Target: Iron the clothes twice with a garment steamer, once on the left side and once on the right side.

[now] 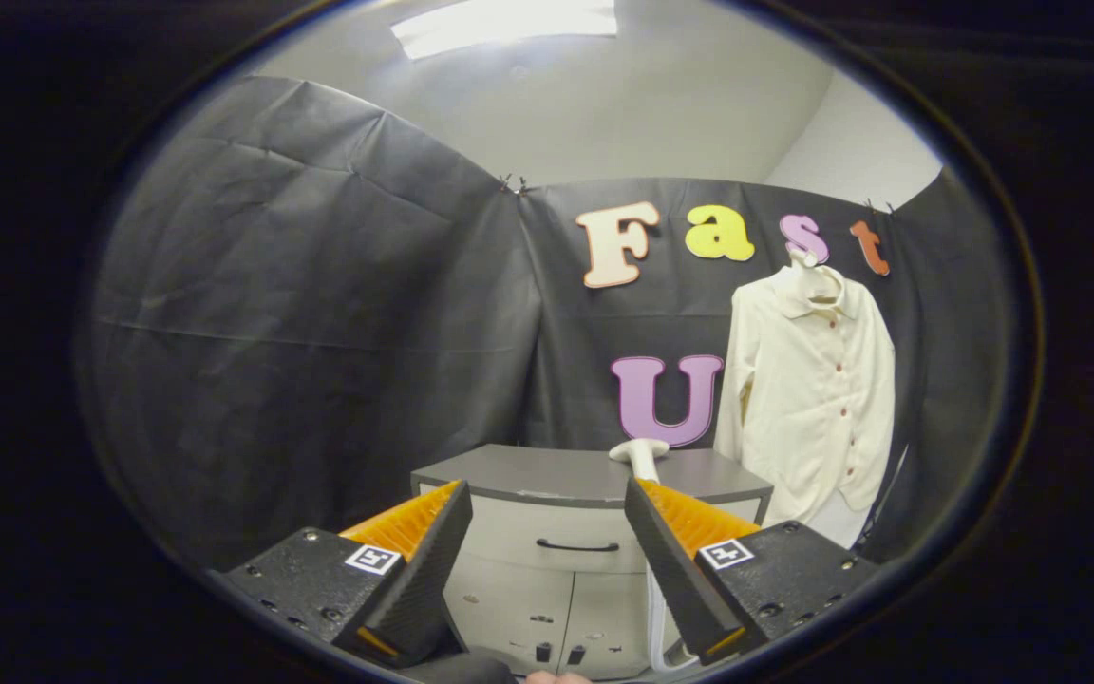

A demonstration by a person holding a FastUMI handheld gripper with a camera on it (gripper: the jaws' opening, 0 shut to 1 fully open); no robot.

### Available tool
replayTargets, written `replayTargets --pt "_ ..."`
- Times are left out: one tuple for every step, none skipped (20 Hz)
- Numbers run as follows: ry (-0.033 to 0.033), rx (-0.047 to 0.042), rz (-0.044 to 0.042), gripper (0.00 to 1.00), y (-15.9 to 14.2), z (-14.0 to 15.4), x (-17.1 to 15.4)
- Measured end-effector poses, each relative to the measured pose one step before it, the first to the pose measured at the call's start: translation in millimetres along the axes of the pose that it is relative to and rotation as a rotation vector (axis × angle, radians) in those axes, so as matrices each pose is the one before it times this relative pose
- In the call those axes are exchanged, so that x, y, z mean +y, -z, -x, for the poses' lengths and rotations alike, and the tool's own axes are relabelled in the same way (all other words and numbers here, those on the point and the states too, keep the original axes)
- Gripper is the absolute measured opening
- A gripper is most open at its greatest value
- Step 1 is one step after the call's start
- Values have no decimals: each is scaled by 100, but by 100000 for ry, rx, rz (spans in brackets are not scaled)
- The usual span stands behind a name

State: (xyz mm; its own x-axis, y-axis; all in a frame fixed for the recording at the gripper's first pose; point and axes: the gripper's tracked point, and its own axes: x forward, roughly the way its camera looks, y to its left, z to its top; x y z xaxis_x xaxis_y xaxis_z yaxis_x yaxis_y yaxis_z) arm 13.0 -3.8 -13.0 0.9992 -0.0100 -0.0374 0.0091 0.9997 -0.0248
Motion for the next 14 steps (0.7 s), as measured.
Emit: replayTargets --pt "439 108 144 98 131 -263 -159" --pt "511 758 174 98 256 -479 -315" --pt "196 1315 163 98 426 -467 -180" --pt "130 903 231 98 249 -472 -195" --pt "714 591 542 98 76 -557 -376" --pt "1320 389 579 98 110 -738 -545" --pt "1406 666 166 98 166 -820 -573" --pt "615 225 -277 98 -54 -739 -285" --pt "733 524 -429 98 -107 -926 -328" --pt "861 555 -654 98 130 -927 -521" --pt "750 1212 -292 98 60 -1080 -493" --pt "986 1050 -398 98 93 -954 -548" --pt "-84 444 -514 98 -16 -1068 -179" --pt "116 589 -231 98 67 -1003 -325"
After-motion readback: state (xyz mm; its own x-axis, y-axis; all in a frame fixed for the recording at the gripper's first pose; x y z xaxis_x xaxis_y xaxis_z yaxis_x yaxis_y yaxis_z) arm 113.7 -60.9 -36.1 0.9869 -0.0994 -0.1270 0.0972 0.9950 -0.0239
